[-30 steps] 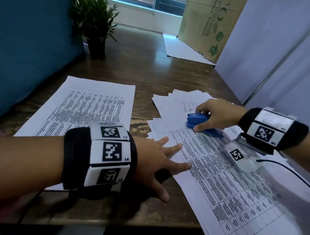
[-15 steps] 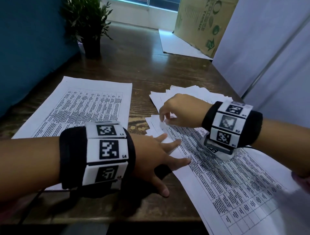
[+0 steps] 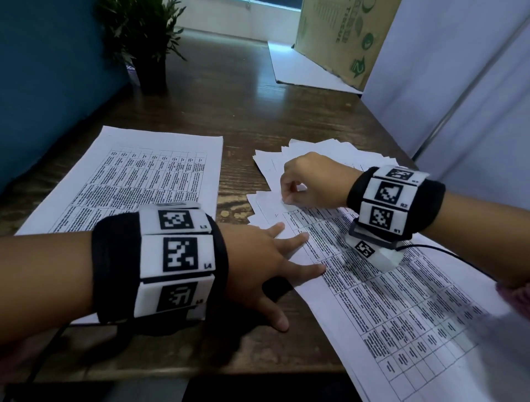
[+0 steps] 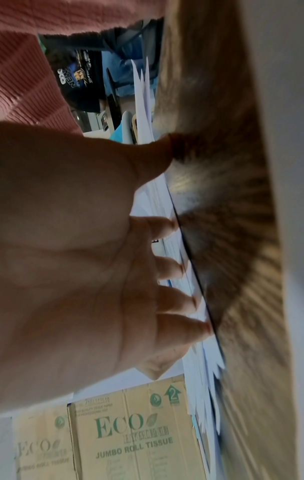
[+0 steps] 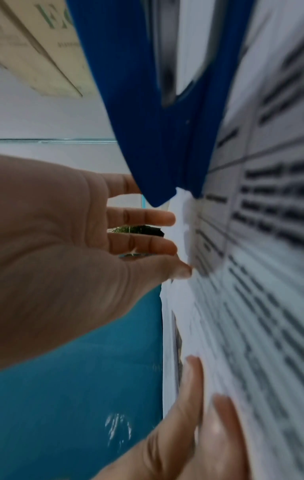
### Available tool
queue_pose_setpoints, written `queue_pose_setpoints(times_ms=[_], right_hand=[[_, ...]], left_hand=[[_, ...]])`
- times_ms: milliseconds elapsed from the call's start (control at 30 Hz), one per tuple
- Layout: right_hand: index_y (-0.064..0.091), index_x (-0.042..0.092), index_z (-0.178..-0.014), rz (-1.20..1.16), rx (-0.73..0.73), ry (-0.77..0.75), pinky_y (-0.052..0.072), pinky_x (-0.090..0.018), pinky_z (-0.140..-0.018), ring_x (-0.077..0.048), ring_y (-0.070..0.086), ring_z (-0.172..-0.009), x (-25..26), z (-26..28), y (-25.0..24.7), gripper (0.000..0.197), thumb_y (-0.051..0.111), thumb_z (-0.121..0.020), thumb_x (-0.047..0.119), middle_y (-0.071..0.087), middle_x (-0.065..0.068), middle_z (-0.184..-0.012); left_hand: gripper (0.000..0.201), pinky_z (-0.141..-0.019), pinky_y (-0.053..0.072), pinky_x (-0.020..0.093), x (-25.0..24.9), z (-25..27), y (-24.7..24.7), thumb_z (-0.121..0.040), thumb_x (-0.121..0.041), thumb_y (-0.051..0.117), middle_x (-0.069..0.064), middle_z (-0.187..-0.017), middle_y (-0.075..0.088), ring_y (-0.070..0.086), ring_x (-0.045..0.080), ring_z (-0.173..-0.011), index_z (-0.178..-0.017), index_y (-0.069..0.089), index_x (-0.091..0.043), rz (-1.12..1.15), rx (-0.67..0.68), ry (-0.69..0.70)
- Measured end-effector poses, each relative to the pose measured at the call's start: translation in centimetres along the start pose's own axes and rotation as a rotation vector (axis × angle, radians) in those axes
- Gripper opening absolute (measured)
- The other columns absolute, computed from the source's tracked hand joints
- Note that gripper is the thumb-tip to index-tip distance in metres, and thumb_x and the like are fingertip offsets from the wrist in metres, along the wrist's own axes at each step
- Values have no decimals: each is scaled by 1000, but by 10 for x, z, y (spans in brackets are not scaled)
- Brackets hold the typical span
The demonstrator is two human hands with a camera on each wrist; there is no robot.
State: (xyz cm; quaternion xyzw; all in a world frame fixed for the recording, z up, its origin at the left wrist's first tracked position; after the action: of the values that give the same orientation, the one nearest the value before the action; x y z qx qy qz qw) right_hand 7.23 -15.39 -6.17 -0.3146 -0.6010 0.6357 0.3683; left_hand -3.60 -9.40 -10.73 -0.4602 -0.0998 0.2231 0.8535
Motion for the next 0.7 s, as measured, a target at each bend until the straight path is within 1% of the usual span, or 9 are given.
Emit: queue_pose_setpoints(times_ms=[67,133,233,300,367,433,500,600,700], right_hand=[[70,13,-81,-6,-12,-1,42,-25,-72,-9,49,-74,-1,0,0,8,63,-84,13,65,3,-80],[70,12,-83,14,-12,-8,38,-24,-71,-9,47,-74,0,0,2,9,61,-85,13,63,3,-80],[67,11,-87,27,-10,-15,34,-21,-70,-9,45,-76,0,1,3,9,59,-87,15,62,3,-86],[66,10,-89,-3,-30,-18,36,-22,-71,-9,45,-77,0,2,1,10,57,-88,14,64,0,-91],[65,9,-90,-27,-42,-25,36,-21,-71,-9,46,-77,1,3,-1,10,56,-88,13,66,-1,-93],[65,9,-91,-32,-27,-32,34,-19,-69,-9,46,-76,3,3,1,11,56,-89,13,66,-2,-93],[65,9,-91,-34,-7,-34,36,-21,-70,-10,46,-76,5,2,2,12,55,-88,13,66,-3,-93],[65,6,-91,-45,3,-24,43,-28,-76,-13,49,-77,7,-2,3,14,53,-88,12,67,-5,-93],[64,7,-89,-53,25,-4,45,-26,-76,-13,51,-78,5,-6,6,13,52,-88,11,68,-4,-93]], left_hand=[[85,-115,16,54,0,1,-1,-81,-68,44,-5,-155,-25,-16,30,-144,-142,-13,-51,4,-7,5],[85,-116,16,51,2,1,-4,-81,-68,46,-7,-156,-22,-14,27,-144,-143,-10,-51,24,-16,6],[80,-118,16,42,8,2,-15,-83,-64,46,-9,-158,-10,-1,19,-146,-146,0,-48,88,-61,-9],[74,-116,20,38,16,1,-23,-86,-62,43,-5,-159,1,8,19,-146,-148,7,-42,78,-122,-44],[70,-115,23,39,22,0,-25,-89,-59,40,0,-158,7,11,23,-145,-149,10,-38,23,-146,-72],[68,-116,20,37,26,-2,-22,-90,-58,38,1,-159,2,8,24,-145,-149,8,-40,7,-123,-82],[68,-116,16,34,28,-3,-19,-90,-58,38,0,-159,-2,5,23,-146,-149,6,-42,4,-100,-84],[69,-117,17,35,29,-4,-19,-91,-59,37,-1,-159,-5,5,22,-146,-148,3,-43,-17,-91,-80],[68,-117,19,37,29,-5,-20,-91,-59,36,-1,-159,-5,7,23,-146,-148,1,-43,-47,-75,-81]])
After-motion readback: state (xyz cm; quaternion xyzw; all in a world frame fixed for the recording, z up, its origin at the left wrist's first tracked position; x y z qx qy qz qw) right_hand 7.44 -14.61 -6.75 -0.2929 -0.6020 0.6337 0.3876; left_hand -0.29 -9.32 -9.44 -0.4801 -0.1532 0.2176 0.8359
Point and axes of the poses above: each hand's wrist, its own z-axis away from the middle knuckle, its own y-axis out of the palm, x = y × z, the point moved 8 cm from there along -z, towards the middle knuckle
